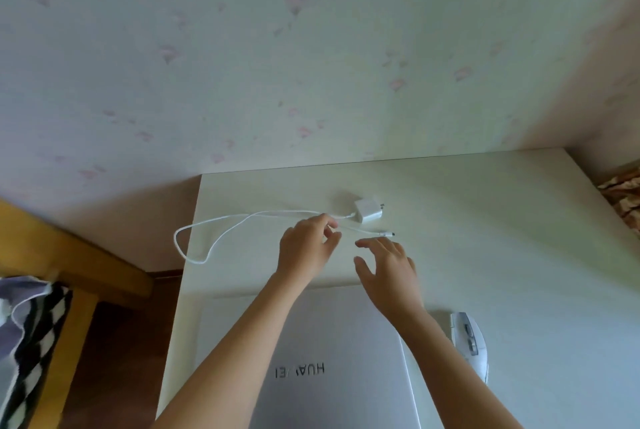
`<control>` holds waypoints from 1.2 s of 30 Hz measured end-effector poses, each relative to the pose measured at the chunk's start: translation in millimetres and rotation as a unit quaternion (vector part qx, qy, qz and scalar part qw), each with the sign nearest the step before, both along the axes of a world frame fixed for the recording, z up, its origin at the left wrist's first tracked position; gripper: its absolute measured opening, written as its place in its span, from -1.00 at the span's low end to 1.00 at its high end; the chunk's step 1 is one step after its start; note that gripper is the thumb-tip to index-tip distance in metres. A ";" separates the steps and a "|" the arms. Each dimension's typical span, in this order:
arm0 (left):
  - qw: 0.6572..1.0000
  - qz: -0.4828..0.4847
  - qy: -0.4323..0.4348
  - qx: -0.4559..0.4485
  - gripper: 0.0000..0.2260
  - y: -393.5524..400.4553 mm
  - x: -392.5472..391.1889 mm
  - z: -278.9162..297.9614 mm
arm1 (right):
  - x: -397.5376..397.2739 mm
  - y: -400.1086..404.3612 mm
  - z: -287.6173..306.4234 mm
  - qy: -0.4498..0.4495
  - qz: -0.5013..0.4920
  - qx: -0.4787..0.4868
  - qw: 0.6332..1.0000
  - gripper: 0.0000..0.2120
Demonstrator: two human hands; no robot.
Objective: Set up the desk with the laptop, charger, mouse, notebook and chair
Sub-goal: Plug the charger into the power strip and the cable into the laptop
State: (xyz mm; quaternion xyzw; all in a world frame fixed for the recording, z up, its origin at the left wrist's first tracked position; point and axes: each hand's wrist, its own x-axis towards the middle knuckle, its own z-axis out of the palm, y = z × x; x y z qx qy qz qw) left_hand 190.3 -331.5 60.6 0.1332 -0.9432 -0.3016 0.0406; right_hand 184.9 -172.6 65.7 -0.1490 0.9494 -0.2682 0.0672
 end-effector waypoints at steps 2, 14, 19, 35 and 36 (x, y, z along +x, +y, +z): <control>0.999 -0.033 0.001 -0.006 -0.76 -0.7 -36.9 -9.3 | -20.5 -5.9 -8.5 -0.004 -0.006 0.007 1.000 -0.71; 0.985 -0.111 -0.121 -0.045 -0.43 24.1 -141.6 -85.8 | -85.8 -6.9 -70.2 -0.153 -0.116 0.057 0.980 -0.58; 0.992 -0.088 -0.093 -0.014 -0.50 20.8 -143.6 -90.1 | -94.3 -23.3 -82.4 -0.176 -0.098 0.114 0.973 -0.56; 0.992 0.103 0.033 0.067 -0.51 -28.2 -48.0 -66.8 | -72.8 -70.0 -80.0 -0.241 -0.097 0.063 0.964 -0.61; 0.991 0.110 0.036 0.069 -0.51 -30.1 -44.3 -65.3 | -74.9 -71.8 -80.2 -0.257 -0.109 0.040 0.959 -0.60</control>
